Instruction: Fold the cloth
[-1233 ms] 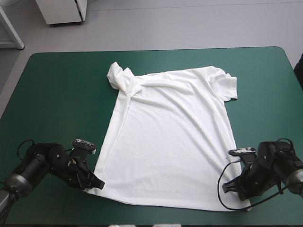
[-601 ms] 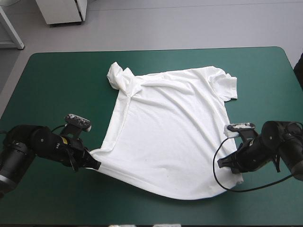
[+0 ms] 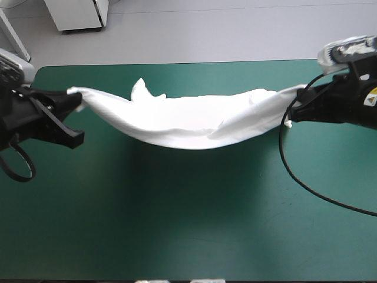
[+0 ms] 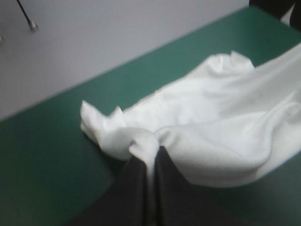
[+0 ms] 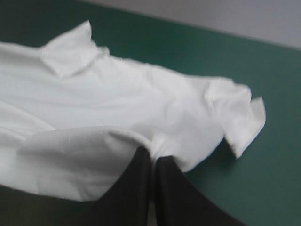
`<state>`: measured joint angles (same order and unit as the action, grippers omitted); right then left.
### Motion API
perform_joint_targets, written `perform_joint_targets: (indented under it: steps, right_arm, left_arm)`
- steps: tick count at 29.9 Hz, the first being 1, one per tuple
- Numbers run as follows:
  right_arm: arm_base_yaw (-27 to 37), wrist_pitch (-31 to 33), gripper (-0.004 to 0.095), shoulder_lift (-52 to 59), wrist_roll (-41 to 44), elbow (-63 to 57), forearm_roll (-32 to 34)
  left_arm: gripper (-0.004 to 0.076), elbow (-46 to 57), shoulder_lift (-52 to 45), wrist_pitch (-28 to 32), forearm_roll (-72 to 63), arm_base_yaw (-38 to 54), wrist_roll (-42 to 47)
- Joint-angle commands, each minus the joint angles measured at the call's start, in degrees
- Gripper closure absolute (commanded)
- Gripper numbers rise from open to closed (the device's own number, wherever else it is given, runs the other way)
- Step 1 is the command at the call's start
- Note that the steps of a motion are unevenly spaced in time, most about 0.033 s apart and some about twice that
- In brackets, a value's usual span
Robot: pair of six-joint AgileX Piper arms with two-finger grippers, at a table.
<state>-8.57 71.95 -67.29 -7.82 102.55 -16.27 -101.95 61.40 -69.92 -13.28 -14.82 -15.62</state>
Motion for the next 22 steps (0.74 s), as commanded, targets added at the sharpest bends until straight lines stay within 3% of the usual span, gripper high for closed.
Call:
perform_joint_targets:
  steps: [1,9,15,22]
  right_arm:
    - [-0.09,-2.16,0.0921,-0.77,-0.62,9.72,-0.82]
    - [-0.09,-12.74,0.0921,-5.78,-1.82,29.7,-1.08]
    - [-0.09,-26.31,0.0921,-8.9,-2.99,38.17,-0.86]
    - [-0.09,-37.55,0.0921,-13.04,-2.62,39.43,-0.54]
  left_arm:
    - [0.0733,-9.54,1.72,7.39,-1.46,-0.36,-0.68]
    - [0.0733,-24.86,6.9,15.86,-1.33,-0.36,-4.43]
    - [0.0733,-28.08,7.99,33.99,-1.33,-0.36,-9.97]
    - [0.0733,-28.19,11.89,53.05,-1.08,-0.36,-12.73]
